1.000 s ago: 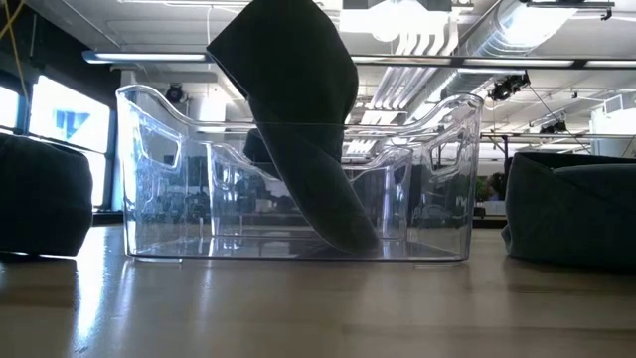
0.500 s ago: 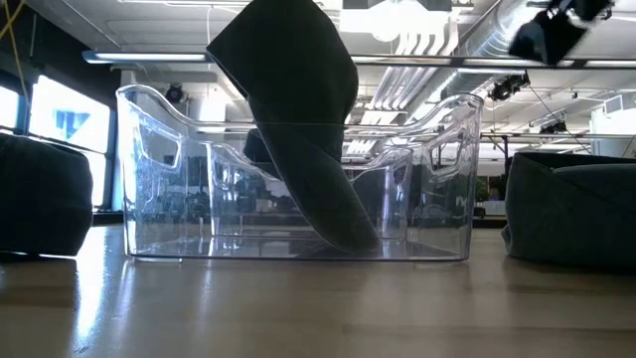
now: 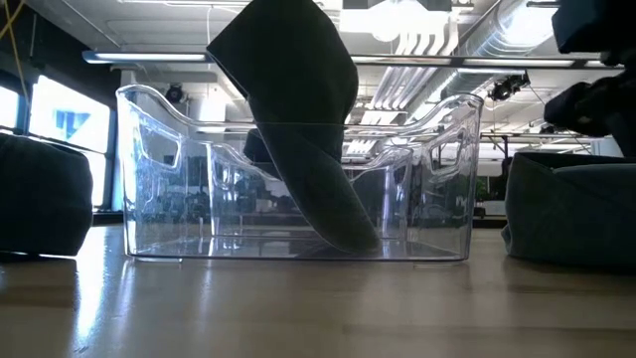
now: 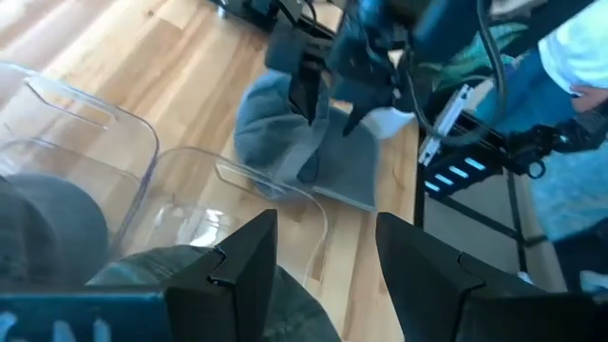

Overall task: Pick & Place hat
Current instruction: Put the gray cap into the top transparent bin

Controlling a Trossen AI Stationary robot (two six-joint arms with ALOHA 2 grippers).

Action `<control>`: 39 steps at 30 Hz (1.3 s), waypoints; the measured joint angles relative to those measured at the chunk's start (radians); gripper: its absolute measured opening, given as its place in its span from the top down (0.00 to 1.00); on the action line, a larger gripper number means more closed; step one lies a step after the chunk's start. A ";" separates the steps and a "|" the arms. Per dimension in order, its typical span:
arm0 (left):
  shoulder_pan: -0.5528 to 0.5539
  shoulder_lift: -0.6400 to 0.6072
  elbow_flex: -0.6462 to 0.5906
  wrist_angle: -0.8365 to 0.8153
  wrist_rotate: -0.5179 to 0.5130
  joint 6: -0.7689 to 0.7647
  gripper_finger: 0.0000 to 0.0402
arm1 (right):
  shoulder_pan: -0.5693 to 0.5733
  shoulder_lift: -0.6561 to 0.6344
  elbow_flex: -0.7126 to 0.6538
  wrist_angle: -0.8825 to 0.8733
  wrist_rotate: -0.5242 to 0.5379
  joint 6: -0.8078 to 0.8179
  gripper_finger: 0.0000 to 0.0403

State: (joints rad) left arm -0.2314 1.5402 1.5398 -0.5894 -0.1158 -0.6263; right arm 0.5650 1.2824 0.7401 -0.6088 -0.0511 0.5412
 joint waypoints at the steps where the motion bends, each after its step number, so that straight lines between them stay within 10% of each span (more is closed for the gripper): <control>1: 0.000 0.000 0.000 0.004 -0.012 -0.001 0.57 | 0.013 0.018 0.001 0.004 0.021 -0.015 0.47; 9: 0.002 0.000 0.000 0.056 -0.083 -0.003 0.57 | 0.046 0.139 0.001 -0.027 0.250 -0.071 0.59; 17: 0.002 0.000 0.000 0.101 -0.095 -0.007 0.57 | 0.023 0.108 0.121 -0.311 0.307 -0.048 0.97; 25: 0.002 0.000 0.000 0.143 -0.129 -0.010 0.57 | -0.134 -0.023 0.256 -0.357 -0.092 -0.232 0.96; 30: 0.002 0.000 0.000 0.146 -0.139 -0.010 0.57 | -0.207 -0.028 0.291 -0.505 0.249 -0.119 0.95; 39: 0.002 0.000 0.000 0.146 -0.175 -0.010 0.57 | -0.392 -0.028 0.243 -0.488 0.103 -0.205 0.98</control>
State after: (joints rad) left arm -0.2291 1.5406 1.5398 -0.4431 -0.2909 -0.6365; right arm 0.1733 1.2541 0.9831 -1.0972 0.0519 0.3362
